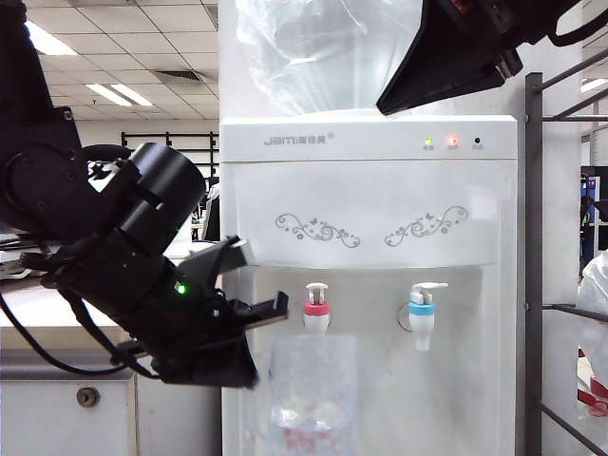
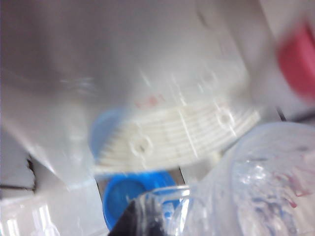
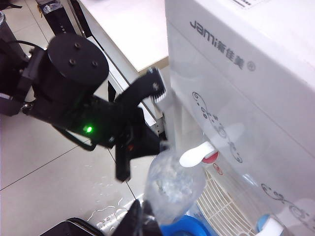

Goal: Pick up the plastic mug from the left desk, go to the hot water outlet of the water dispenser, press the vertical switch to get some water, then put the mug back on the desk.

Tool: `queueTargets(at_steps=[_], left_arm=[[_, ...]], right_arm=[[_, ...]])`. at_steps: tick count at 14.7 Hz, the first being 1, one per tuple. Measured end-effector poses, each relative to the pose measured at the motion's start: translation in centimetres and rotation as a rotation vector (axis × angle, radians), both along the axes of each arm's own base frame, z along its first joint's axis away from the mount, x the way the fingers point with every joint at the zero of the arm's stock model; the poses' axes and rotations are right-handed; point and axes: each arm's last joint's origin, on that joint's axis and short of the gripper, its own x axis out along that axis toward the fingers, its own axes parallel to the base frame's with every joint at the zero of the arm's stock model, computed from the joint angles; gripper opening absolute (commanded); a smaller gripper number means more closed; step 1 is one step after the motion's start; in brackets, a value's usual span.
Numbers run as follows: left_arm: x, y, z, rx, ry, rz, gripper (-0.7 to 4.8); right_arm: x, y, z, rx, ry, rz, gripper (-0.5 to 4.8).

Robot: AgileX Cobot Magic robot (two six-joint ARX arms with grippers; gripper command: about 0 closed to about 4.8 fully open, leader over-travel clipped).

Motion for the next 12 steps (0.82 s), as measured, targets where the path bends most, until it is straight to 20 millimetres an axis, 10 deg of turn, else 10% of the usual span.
queueTargets(at_steps=[12], left_arm=[[0.0, -0.6, -2.2, 0.01, 0.086, 0.068, -0.05]], right_arm=[[-0.1, 0.1, 0.0, 0.013, 0.006, 0.022, -0.05]])
